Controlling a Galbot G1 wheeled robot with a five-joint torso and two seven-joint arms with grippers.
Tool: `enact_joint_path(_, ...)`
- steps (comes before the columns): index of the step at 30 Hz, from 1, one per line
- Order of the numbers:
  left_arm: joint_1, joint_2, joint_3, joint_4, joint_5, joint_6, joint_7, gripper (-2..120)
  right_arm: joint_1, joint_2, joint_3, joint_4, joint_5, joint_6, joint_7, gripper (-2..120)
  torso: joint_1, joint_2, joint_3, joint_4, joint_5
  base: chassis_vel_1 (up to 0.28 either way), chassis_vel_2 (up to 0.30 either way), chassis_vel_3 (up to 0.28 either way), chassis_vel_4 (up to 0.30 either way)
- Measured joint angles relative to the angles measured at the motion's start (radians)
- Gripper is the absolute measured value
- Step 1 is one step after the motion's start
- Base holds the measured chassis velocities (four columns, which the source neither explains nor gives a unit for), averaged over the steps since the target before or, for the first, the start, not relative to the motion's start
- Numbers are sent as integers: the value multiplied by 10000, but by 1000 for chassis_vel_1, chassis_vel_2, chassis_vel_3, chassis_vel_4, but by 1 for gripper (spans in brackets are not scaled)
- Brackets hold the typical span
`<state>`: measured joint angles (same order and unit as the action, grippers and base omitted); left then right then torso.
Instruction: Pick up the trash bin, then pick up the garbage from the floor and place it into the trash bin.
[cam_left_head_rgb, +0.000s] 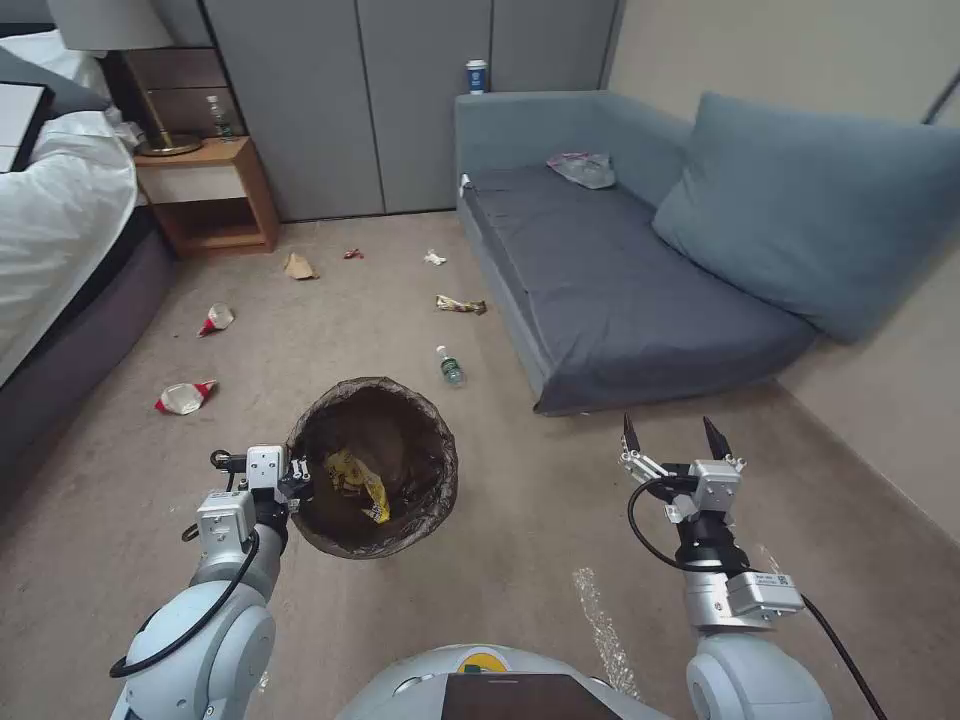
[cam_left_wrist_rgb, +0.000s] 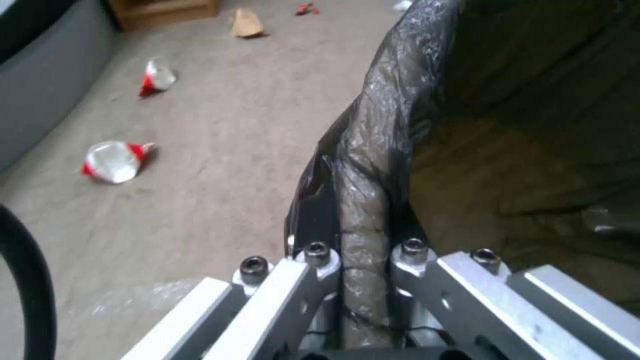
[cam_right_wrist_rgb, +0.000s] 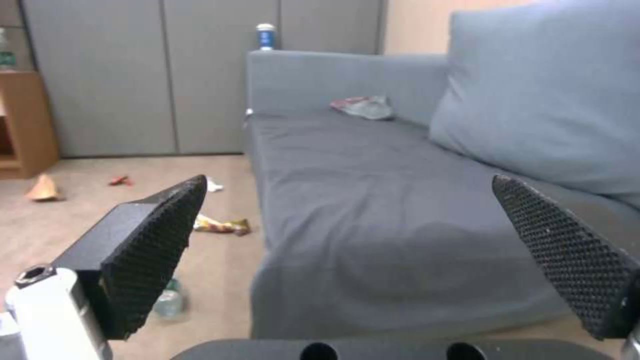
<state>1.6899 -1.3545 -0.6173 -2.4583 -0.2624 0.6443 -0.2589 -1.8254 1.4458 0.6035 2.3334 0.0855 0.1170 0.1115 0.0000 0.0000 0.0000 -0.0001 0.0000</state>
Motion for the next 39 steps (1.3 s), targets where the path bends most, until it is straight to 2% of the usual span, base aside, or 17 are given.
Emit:
enact_joint_path(18, -1, -25, 4, 43, 247, -113, 205, 2, 5, 15, -24, -8, -1, -50, 24, 100, 0, 0, 0, 6, -1, 77, 71, 72, 77)
enact_joint_path(24, 16, -51, 24, 37, 255, -145, 226, 2, -4, 18, -34, -6, 0, -81, 32, 100, 0, 0, 0, -4, 0, 0, 0, 0, 0)
enact_joint_path(39, 105, -80, 61, -75, 249, -175, 220, 2, -94, 39, -75, 138, -1, -201, 40, 100, 0, 0, 0, 1, 0, 0, 0, 0, 0)
